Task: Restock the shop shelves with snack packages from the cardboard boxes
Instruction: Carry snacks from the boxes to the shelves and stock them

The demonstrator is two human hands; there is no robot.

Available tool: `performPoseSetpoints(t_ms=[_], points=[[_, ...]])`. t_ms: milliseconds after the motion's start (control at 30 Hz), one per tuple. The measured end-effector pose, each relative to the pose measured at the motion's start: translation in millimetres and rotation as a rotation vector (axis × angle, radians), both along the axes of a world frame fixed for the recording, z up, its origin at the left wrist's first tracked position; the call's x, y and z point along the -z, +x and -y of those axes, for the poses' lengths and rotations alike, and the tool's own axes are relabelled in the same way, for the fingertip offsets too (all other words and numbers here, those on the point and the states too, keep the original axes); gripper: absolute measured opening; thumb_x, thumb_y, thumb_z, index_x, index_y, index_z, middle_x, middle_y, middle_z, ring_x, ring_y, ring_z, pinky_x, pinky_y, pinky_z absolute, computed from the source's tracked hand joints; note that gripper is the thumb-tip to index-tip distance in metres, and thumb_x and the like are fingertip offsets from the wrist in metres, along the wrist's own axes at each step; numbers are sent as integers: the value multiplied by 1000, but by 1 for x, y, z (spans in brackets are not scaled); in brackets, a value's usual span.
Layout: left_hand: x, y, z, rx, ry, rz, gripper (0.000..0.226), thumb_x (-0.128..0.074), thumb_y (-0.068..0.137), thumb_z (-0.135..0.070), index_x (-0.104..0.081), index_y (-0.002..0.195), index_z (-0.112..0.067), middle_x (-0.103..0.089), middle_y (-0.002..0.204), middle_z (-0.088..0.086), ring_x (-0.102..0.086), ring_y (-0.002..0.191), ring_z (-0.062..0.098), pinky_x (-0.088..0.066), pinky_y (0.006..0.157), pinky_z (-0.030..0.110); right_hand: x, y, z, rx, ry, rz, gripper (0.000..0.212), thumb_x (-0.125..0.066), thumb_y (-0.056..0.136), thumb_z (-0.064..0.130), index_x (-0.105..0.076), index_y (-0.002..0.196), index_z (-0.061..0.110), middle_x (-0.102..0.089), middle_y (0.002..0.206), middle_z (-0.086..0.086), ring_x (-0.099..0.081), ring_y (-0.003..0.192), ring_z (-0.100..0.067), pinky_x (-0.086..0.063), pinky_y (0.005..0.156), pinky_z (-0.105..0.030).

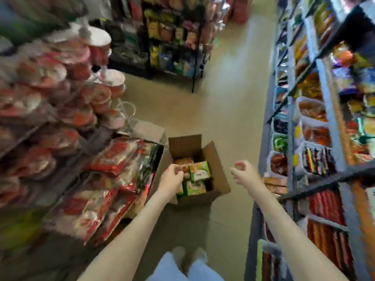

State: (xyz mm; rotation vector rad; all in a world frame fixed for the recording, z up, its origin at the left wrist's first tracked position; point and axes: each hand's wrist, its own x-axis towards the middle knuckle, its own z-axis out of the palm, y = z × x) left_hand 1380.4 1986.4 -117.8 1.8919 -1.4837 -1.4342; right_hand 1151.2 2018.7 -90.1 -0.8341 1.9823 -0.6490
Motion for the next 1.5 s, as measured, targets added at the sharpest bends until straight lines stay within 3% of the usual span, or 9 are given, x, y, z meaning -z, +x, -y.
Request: performPoseSetpoints(t_ms=[300, 433, 567, 767, 933, 1033, 1100, 1233, 1500], points=[[8, 177, -19, -683, -50, 248, 29, -48, 93, -11, -54, 121, -15, -64, 106, 13, -60, 94, 31, -45, 76, 33, 49, 174, 79, -469, 212, 152, 38, -61, 92, 24, -47, 125, 12, -59, 116, -9, -59, 99, -21, -54, 86, -36], [18, 227, -18, -673, 43, 211, 37, -54, 94, -14, -46, 131, -11, -60, 115, 0, -50, 83, 11, -38, 73, 26, 66, 244, 87, -456, 394, 310, 41, -56, 95, 17, -45, 131, 1, -59, 93, -9, -56, 70, -15, -48, 57, -22], [44, 264, 0, -637, 132, 162, 44, -51, 96, -12, -40, 139, -12, -53, 95, -11, -42, 64, -4, -33, 53, 12, 87, 298, 110, -260, 408, 483, 48, -56, 96, 22, -43, 136, -1, -63, 109, -18, -60, 85, -20, -52, 80, -34], [75, 298, 65, -595, 268, 28, 43, -54, 93, -15, -45, 135, -14, -64, 101, 10, -64, 84, 26, -48, 72, 35, 113, 361, 165, 58, 381, 681, 61, -65, 88, 35, -42, 138, 6, -52, 132, -12, -58, 109, -29, -51, 79, -37], [83, 292, 96, -552, 279, 35, 41, -53, 95, -16, -45, 135, -14, -61, 100, 5, -55, 68, 15, -40, 58, 25, 132, 384, 192, 123, 476, 632, 97, -76, 75, 45, -23, 150, 12, -37, 149, -16, -38, 135, -34, -35, 107, -51], [89, 288, 101, -536, 300, 100, 41, -51, 96, -22, -45, 136, -16, -58, 84, -5, -52, 64, 12, -37, 57, 27, 135, 385, 198, 118, 479, 595, 71, -74, 80, 30, -41, 139, 7, -57, 126, -15, -58, 107, -30, -50, 87, -41], [87, 287, 104, -562, 280, 148, 39, -50, 96, -23, -46, 135, -16, -60, 96, -3, -56, 74, 14, -39, 61, 28, 133, 381, 201, 90, 467, 611, 43, -70, 85, 19, -53, 121, 2, -63, 97, -10, -59, 77, -22, -48, 60, -32], [76, 284, 110, -679, 174, 216, 36, -48, 96, -19, -48, 132, -15, -58, 114, 5, -56, 99, 23, -37, 74, 27, 122, 364, 202, 78, 342, 654, 25, -65, 87, 13, -57, 109, 2, -63, 81, -7, -58, 62, -19, -48, 48, -28], [55, 254, 129, -560, 15, 64, 32, -57, 87, -34, -56, 118, -27, -55, 122, 7, -53, 111, 25, -44, 97, 41, 101, 274, 171, 31, 163, 820, 35, -63, 88, 11, -54, 120, 0, -69, 111, -19, -66, 104, -36, -49, 95, -54]])
